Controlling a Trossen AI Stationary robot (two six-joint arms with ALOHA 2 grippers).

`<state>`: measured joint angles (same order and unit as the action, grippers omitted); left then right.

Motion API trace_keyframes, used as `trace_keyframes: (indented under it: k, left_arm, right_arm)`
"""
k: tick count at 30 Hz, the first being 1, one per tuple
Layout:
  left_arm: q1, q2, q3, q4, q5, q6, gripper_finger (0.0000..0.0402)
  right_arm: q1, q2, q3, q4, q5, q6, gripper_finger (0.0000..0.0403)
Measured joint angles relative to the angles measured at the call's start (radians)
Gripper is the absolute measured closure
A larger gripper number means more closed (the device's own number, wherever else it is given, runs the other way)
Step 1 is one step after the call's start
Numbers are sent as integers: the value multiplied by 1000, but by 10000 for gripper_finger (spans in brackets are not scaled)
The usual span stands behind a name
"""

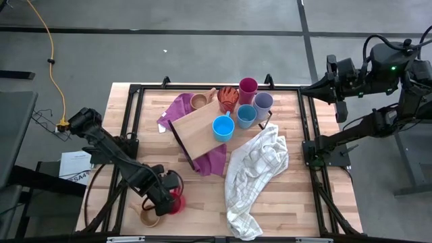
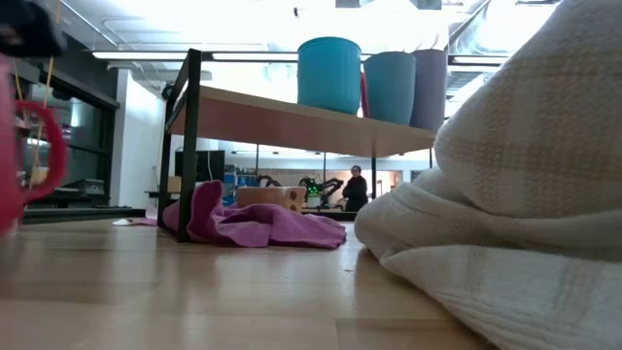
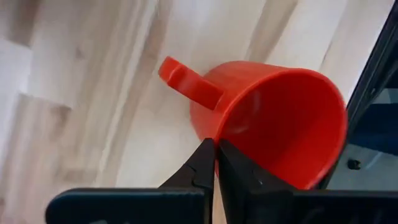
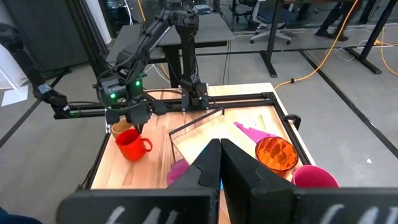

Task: Stack small to large cups/mugs on shelf
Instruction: Put the red mug on the shelf

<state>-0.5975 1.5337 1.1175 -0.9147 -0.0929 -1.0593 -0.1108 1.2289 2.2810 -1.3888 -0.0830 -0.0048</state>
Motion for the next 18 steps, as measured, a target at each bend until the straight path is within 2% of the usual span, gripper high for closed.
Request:
trace_keyframes:
  k: [11,18]
  left_arm:
    - [85,0,154,-149,-52,173,401]
    - [95,1,164,-164,-40,207,402]
  right_arm:
    - [0,0,0,0,0,4,403]
    - [0,-4,0,-1,0,4,403]
